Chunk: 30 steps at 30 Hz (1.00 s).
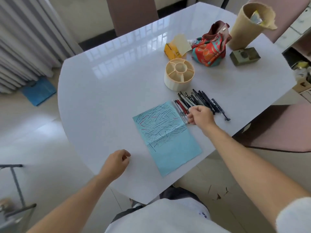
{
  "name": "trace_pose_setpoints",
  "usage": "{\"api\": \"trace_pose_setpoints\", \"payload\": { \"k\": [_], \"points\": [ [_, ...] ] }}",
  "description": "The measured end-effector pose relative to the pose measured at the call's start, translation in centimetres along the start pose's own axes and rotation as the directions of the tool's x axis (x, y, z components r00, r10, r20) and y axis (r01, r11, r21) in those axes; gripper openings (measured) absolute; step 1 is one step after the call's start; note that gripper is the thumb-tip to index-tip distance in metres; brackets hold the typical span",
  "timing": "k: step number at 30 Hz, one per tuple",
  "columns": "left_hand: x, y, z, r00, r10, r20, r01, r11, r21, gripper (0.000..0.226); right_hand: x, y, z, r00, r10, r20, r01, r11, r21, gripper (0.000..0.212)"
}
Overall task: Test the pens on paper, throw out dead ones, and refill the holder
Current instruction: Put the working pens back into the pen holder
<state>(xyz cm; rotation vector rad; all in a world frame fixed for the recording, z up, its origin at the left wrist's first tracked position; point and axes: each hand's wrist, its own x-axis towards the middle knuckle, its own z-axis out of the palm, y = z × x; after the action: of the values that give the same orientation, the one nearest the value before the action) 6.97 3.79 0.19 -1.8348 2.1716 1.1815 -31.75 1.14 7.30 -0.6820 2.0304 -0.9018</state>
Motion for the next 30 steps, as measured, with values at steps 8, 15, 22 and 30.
{"api": "trace_pose_setpoints", "payload": {
  "k": [8,15,22,30],
  "points": [
    [0.2,1.7,1.7,0.969,-0.23,-0.088,0.227,0.973,-0.05,0.011,14.2,-6.3,0.6,0.988,0.131,-0.078,-0.125,0.989,0.076,0.032],
    [-0.2,2.0,2.5,0.947,-0.298,-0.12,0.287,0.953,-0.102,0.011,18.0,-7.0,2.3,0.985,0.158,-0.074,-0.157,0.987,0.021,0.032],
    [0.2,2.2,1.3,0.963,-0.267,-0.045,0.259,0.957,-0.13,0.012,15.0,-7.6,1.2,0.992,0.085,-0.088,-0.084,0.996,0.018,0.024],
    [2.1,5.8,-0.3,0.998,-0.062,-0.028,0.055,0.978,-0.2,0.015,6.6,-2.8,-3.9,0.996,0.015,-0.086,-0.02,0.998,-0.051,0.02]
  ]
}}
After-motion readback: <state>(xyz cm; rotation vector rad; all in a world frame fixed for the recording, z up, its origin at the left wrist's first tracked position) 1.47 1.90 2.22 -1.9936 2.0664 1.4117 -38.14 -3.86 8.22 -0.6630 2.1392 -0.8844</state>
